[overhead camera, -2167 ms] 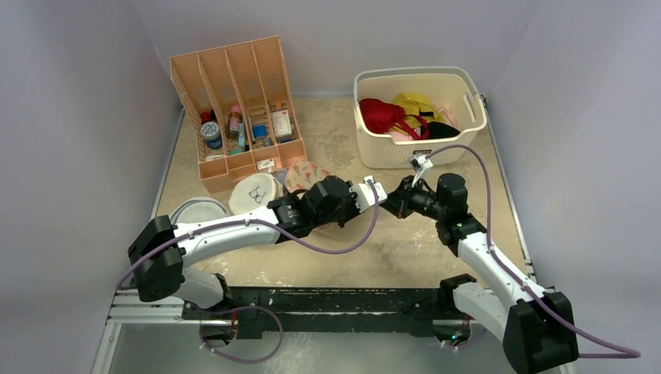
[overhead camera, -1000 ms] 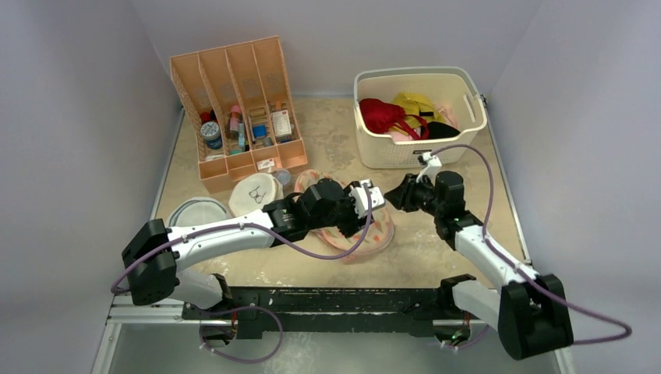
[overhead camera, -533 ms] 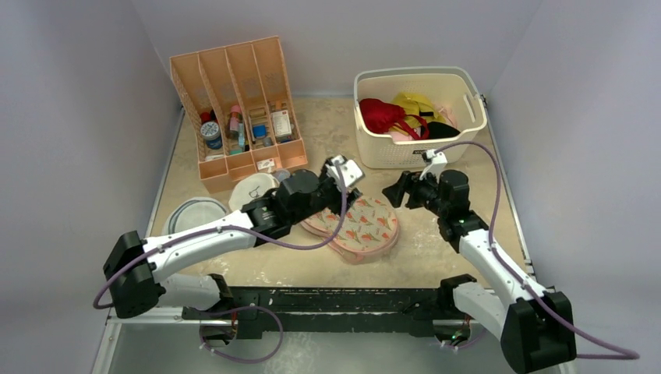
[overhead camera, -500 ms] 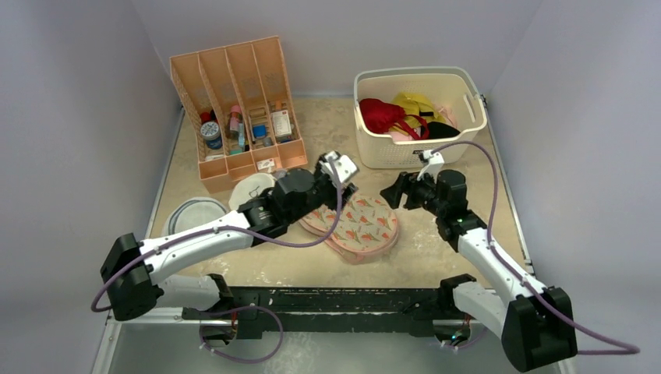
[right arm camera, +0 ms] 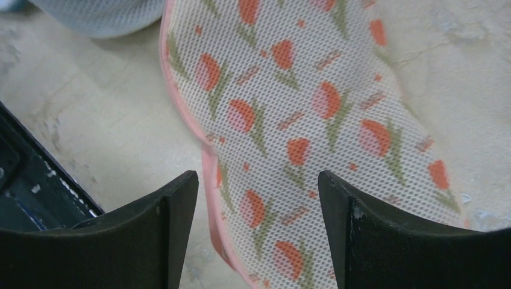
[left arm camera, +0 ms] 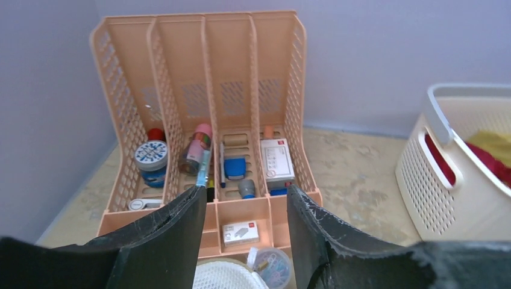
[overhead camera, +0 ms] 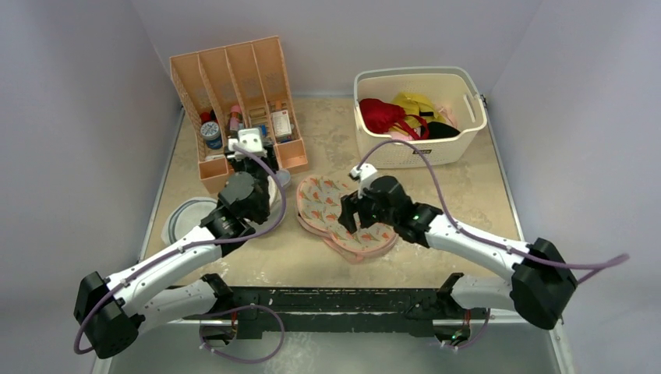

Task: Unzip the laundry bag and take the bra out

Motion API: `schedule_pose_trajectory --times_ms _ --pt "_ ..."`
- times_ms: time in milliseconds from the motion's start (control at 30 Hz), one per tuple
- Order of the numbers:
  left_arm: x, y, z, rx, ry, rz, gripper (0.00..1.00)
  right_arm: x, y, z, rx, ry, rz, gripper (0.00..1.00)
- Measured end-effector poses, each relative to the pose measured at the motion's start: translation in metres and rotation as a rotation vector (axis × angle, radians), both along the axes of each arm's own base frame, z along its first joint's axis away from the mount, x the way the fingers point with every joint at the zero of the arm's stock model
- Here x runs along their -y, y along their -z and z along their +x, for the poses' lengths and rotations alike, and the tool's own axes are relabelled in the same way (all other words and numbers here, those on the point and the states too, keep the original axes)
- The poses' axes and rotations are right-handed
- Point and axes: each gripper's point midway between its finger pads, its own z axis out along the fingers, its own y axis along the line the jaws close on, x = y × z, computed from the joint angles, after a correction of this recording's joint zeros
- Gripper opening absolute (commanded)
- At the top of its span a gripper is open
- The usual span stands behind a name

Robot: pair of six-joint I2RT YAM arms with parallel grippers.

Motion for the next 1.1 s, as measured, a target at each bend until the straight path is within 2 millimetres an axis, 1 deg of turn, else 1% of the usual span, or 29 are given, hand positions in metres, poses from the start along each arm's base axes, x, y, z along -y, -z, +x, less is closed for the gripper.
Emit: schedule_pose_trajectory --times_ms 100,133,233,367,433,567,767,867,1000,1100 --pt "-0.014 -0.007 -0.005 0.03 -0.056 -0.037 0.49 -0.018 0.008 -0.013 -0.009 -0.03 -0.092 0.66" --pt "-0.018 -0.009 -0.007 0.038 -0.073 -0.048 0.48 -0.024 0.012 -0.018 -0.012 -0.04 -0.126 0.65" --pt "-0.025 -0.013 -0.008 0.05 -0.106 -0.058 0.48 -0.038 0.026 -0.029 -0.02 -0.065 -0.227 0.63" --pt "-0.028 -0.014 -0.008 0.054 -0.12 -0.064 0.47 -0.048 0.045 -0.035 -0.021 -0.071 -0.363 0.6" --pt "-0.029 -0.015 -0.009 0.056 -0.125 -0.065 0.47 -0.052 0.051 -0.035 -0.014 -0.069 -0.413 0.58" --pt "-0.031 -0.015 -0.009 0.057 -0.135 -0.067 0.46 -0.06 0.05 -0.028 0.018 -0.048 -0.461 0.54" --pt "-0.036 -0.013 -0.013 0.063 -0.145 -0.063 0.45 -0.063 0.051 -0.02 0.044 -0.025 -0.489 0.52" --pt "-0.038 -0.014 -0.014 0.067 -0.152 -0.064 0.45 -0.065 0.055 -0.016 0.048 -0.024 -0.504 0.5" --pt "-0.039 -0.015 -0.015 0.07 -0.155 -0.068 0.44 -0.069 0.063 -0.014 0.047 -0.028 -0.527 0.45" --pt "-0.039 -0.015 -0.015 0.071 -0.155 -0.069 0.44 -0.068 0.07 -0.014 0.043 -0.032 -0.547 0.46"
